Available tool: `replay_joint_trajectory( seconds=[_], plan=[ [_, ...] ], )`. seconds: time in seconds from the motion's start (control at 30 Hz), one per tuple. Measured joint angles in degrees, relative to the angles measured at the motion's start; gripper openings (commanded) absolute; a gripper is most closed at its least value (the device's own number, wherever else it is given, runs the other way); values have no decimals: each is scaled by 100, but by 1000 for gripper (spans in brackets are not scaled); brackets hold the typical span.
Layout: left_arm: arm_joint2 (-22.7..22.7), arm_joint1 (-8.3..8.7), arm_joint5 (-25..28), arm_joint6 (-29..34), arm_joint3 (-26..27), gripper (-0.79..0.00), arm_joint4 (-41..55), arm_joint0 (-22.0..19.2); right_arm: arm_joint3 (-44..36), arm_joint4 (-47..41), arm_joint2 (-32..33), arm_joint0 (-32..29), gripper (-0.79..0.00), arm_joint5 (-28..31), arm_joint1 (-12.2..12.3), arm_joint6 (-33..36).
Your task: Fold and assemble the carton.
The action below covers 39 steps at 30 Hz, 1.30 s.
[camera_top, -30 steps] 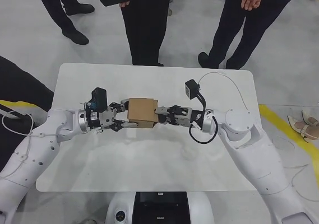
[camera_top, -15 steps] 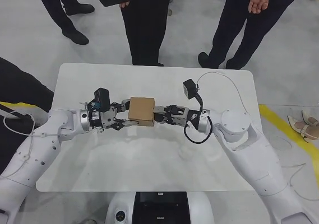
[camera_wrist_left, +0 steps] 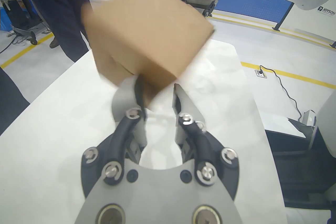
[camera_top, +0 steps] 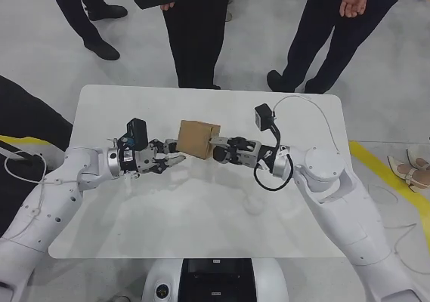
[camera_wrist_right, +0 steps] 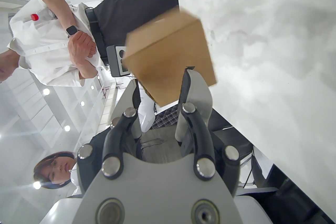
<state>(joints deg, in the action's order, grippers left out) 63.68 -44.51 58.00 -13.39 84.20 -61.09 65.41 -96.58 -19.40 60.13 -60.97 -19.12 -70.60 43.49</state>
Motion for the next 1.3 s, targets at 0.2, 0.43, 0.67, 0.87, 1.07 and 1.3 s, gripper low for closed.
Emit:
replay_joint_trajectory(
  seconds=[0.2, 0.43, 0.67, 0.87, 1.07, 1.3],
  plan=[
    [-67, -25, 0, 198, -96, -557, 75, -8, 64, -82, 63, -44, -486, 69, 6, -87],
    [-399, -89, 0, 638, -509, -526, 368, -242, 148, -79, 185, -207, -483, 142, 43, -114],
    [-384, -92, 0, 549, -737, -462, 578, -338, 70, 44, 353, -425, -471, 737, 94, -74],
    [192, 38, 0, 188, -557, 0, 769, -89, -22, 217, 617, -681, -400, 1650, 133, -349],
    [645, 125, -56, 256, -316, 0, 865, 288, -98, 649, 926, -922, 0, 2142, 190, -721],
    [969, 171, -162, 519, -61, 0, 1039, 573, -303, 1568, 1214, -1184, 0, 2319, 270, -1101]
  ],
)
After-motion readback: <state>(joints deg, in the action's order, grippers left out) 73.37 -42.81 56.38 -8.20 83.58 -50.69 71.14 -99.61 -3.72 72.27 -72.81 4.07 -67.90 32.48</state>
